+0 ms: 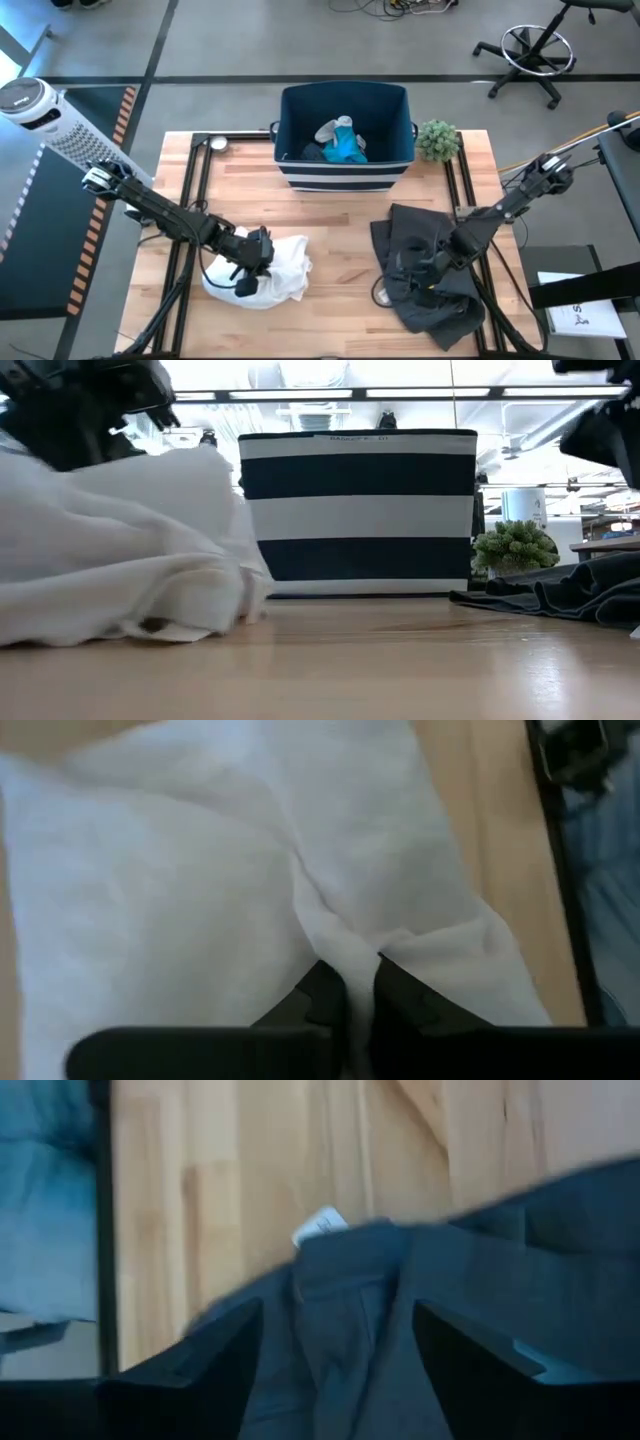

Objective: Sort clothes
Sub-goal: Put the white shirt into the blue bin, then put the gray shorts into the blue bin

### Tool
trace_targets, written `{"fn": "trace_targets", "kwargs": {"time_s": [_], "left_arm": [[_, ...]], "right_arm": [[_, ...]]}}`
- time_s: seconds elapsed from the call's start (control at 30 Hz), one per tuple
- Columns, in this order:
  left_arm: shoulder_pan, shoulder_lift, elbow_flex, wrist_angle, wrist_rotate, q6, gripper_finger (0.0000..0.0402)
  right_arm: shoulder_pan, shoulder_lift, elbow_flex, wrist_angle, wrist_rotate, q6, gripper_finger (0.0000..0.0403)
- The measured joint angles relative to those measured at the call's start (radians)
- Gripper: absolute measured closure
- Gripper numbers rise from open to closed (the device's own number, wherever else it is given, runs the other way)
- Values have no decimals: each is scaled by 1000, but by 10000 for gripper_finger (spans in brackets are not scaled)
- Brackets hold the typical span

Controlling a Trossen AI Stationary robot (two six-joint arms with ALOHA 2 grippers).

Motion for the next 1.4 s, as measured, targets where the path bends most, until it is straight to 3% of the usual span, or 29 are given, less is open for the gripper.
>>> {"fn": "trace_targets", "kwargs": {"time_s": [0.33, 0.43, 0.63, 0.73, 0.83, 1.07, 1.23, 1.4], "left_arm": [[1, 0, 62, -25, -51, -2, 245], [0, -1, 116, -97, -59, 22, 204], [-1, -3, 279, -285, -189, 115, 150], [-1, -5, 359, -335, -279, 176, 147], [-1, -11, 405, -337, -326, 228, 157], [-3, -67, 436, -312, -411, 329, 194], [-3, -136, 399, -201, -506, 430, 210], [-3, -206, 312, -29, -550, 523, 221]], "right_arm": [[36, 198, 0, -15, -32, -25, 114], [37, 251, 2, -7, -63, -27, 115], [36, 320, 6, -5, -63, -32, 118], [33, 342, 7, -6, -57, -39, 138], [32, 356, 6, -12, -44, -53, 189], [6, 332, 1, -17, -42, -108, 379], [-26, 275, 8, -21, -45, -134, 386], [-43, 213, 135, -110, 89, -204, 397]]}}
